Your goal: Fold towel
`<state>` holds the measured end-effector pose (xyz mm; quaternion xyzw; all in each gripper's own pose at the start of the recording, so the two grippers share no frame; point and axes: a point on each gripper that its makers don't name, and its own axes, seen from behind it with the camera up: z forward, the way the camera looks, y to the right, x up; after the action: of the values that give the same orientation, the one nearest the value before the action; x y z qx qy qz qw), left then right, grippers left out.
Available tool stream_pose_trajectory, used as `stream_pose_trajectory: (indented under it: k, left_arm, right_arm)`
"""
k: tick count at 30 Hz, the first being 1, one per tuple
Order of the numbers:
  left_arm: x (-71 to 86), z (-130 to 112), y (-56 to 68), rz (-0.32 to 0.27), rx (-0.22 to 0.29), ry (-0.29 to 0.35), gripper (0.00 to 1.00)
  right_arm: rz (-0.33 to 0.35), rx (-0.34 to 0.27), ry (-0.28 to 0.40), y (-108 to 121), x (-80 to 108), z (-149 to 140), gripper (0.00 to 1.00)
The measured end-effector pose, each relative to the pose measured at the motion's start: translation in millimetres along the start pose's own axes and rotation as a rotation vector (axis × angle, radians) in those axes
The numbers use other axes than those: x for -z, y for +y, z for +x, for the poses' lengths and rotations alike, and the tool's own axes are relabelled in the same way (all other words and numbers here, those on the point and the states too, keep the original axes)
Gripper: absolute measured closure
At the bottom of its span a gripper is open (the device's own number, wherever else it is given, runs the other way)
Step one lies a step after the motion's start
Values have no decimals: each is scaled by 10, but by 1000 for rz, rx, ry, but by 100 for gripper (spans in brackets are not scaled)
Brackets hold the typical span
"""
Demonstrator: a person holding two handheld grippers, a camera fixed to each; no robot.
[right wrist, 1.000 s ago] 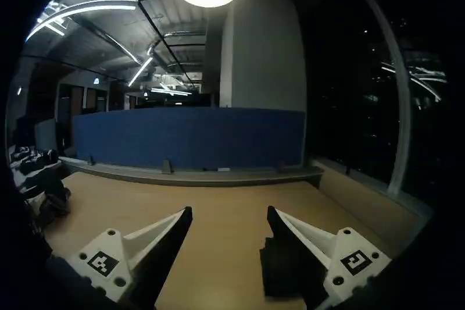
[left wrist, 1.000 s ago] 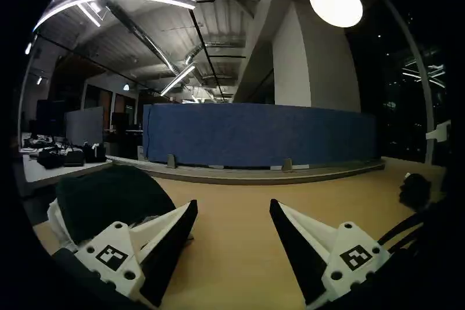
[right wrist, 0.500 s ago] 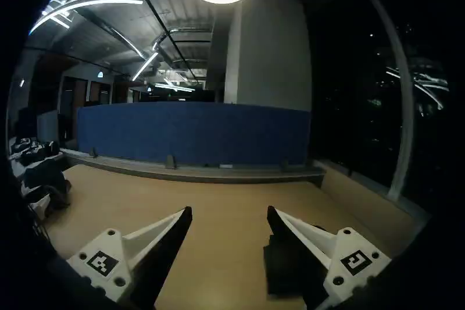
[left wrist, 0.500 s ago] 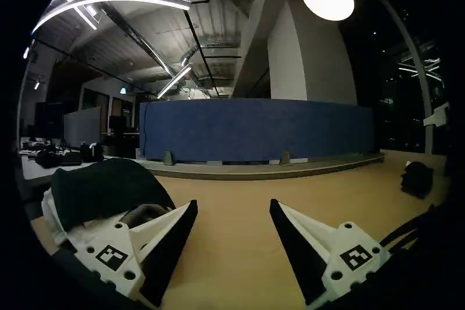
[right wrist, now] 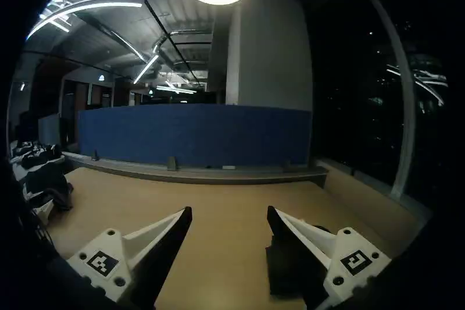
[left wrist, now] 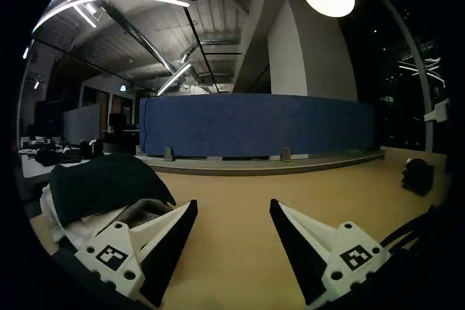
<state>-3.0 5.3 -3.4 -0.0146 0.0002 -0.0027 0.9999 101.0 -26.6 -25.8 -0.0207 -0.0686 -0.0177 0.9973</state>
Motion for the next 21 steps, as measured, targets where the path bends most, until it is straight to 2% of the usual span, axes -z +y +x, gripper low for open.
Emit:
stream_pose_trajectory:
  k: [14,21]
  left_arm:
    - [-8,27,10,1,-5,0,7]
    - [-3,28,15,0,-5,0,7]
  right_arm:
    - [43,-20,49,119,-38,71,0]
    - [50,-82,92,301,-87,62,0]
